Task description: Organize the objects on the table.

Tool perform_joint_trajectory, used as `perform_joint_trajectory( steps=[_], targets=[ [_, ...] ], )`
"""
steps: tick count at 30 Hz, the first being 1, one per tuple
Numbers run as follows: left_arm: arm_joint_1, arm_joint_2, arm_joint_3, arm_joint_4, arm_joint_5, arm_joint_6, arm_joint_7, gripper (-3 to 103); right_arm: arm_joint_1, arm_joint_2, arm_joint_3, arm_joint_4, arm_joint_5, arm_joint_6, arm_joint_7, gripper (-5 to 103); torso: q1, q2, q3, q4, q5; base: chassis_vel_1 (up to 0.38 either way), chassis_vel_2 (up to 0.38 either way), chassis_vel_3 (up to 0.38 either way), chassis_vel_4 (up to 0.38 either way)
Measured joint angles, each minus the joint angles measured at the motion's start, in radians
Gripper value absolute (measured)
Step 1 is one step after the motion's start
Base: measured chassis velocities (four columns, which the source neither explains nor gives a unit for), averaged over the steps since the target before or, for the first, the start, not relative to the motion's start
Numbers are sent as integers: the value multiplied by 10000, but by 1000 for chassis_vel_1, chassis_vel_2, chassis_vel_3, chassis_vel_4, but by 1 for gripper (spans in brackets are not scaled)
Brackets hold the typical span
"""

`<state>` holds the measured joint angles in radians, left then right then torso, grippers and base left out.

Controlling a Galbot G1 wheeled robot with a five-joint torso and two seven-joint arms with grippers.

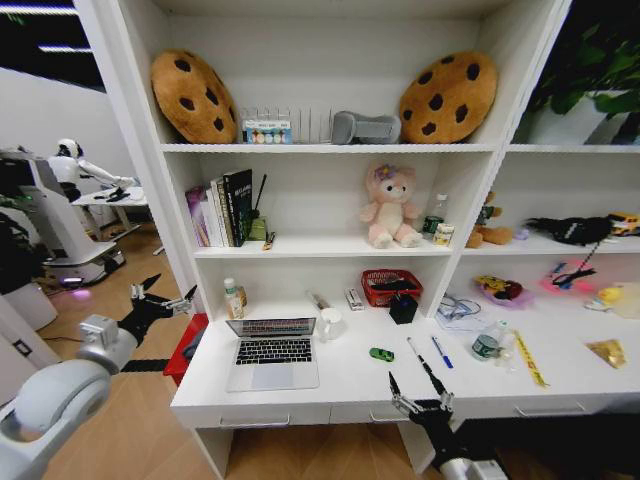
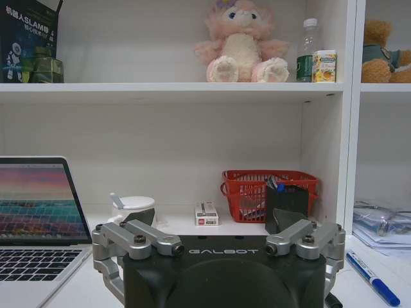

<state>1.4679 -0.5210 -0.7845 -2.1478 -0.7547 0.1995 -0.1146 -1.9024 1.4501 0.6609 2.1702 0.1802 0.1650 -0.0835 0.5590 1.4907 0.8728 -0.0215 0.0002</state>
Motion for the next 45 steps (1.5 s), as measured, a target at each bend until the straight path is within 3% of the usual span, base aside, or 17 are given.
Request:
perform_joint_trajectory(
  steps=[3,10,13,14,18,21,27,29,31,35,38,45],
  targets=[
    [-544,97,637,-39,-336,110,-55,101,-29,47,16,-27,-29,37,-4,100,0,0,0,0,-2,0,0,0,0],
    [-2322,113,2466,157,-976,237,-69,85,-111,98,87,-45,-117,69,-75,100,-1,0,-1,-3,-1,0,0,0,0],
    [-3376,114,3618,244,-1095,270,13,68,-147,140,113,-56,-164,71,-125,100,-1,0,0,-1,0,0,0,0,0],
    [-3376,114,3618,244,-1095,270,13,68,-147,140,113,-56,-164,71,-125,100,-1,0,0,-1,0,0,0,0,0],
    [-4142,-18,4685,259,-1113,335,-154,46,-156,236,120,-121,-237,72,-128,100,-1,0,0,-1,1,0,0,0,0],
    [-4248,-107,4949,264,-1101,364,-209,41,-165,259,135,-140,-242,76,-128,100,-1,0,-1,0,-1,0,0,0,0],
    [-4959,-332,6137,531,-1006,445,-399,15,-139,410,238,-369,-262,183,-127,100,-1,1,-1,2,-2,0,0,0,0],
    [-5139,-355,6338,595,-1005,456,-438,15,-133,448,240,-389,-264,189,-127,100,-1,1,-1,0,0,0,0,0,0],
    [-5659,-425,6843,802,-1006,488,-564,4,-129,535,243,-448,-302,221,-131,100,-1,0,-1,-2,-2,0,0,0,0],
    [-6302,-526,7445,1070,-1010,523,-701,0,-142,609,261,-538,-339,285,-133,100,-1,0,-1,-2,-1,0,0,0,0],
    [-7062,-674,8106,1264,-1150,642,-1137,0,-142,668,304,-645,-371,373,-123,100,-1,0,0,0,-2,0,0,0,0],
    [-8056,-540,9100,1413,-1112,881,-1266,0,-87,688,310,-752,-371,388,-110,100,-1,0,0,-2,-1,0,0,0,0]
  ],
)
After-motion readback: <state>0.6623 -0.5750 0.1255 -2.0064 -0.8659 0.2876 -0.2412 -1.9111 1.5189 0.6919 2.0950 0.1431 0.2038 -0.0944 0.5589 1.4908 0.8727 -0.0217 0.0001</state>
